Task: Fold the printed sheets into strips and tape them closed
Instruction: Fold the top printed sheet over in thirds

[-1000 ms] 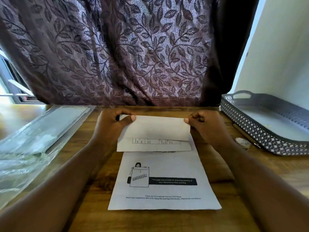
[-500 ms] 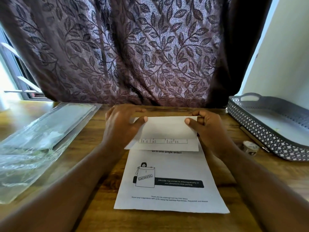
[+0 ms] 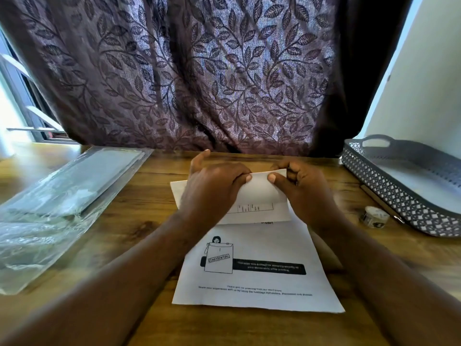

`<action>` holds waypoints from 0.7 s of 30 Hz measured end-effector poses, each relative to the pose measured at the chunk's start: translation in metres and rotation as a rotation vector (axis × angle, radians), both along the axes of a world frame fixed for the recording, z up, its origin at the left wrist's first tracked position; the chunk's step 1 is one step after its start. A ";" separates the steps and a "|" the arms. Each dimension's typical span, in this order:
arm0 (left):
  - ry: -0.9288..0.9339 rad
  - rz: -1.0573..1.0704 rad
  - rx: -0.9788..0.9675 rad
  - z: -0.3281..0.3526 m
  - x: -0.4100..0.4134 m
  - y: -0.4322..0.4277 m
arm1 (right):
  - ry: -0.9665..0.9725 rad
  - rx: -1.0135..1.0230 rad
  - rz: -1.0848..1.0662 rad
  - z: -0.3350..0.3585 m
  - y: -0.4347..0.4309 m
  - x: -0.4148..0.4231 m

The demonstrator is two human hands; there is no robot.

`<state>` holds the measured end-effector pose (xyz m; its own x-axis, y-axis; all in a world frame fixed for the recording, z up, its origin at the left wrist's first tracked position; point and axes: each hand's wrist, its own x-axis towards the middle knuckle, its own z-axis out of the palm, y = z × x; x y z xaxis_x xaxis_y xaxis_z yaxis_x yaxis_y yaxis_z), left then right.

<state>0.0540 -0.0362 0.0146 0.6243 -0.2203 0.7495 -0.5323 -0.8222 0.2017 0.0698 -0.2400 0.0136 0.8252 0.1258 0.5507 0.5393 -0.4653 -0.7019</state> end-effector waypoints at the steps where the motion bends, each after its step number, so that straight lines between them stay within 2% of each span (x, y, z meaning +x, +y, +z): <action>1: -0.011 0.013 0.005 0.001 0.001 0.005 | 0.000 0.006 -0.010 0.001 -0.002 0.001; 9: -0.040 0.104 -0.021 0.002 0.017 0.039 | -0.009 0.084 -0.028 0.004 -0.023 0.007; 12: 0.026 0.125 -0.086 0.002 0.020 0.049 | 0.008 0.121 -0.040 0.003 -0.028 0.008; 15: 0.170 0.134 -0.209 0.000 0.023 0.054 | 0.028 0.125 -0.039 0.001 -0.031 0.012; 21: 0.331 0.112 -0.631 0.000 0.022 0.055 | 0.092 0.209 0.024 -0.002 -0.032 0.014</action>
<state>0.0764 0.0184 0.0144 0.8342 0.2710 0.4804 -0.2804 -0.5418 0.7924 0.0842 -0.2722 0.0116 0.8715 0.0367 0.4890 0.4773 -0.2922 -0.8287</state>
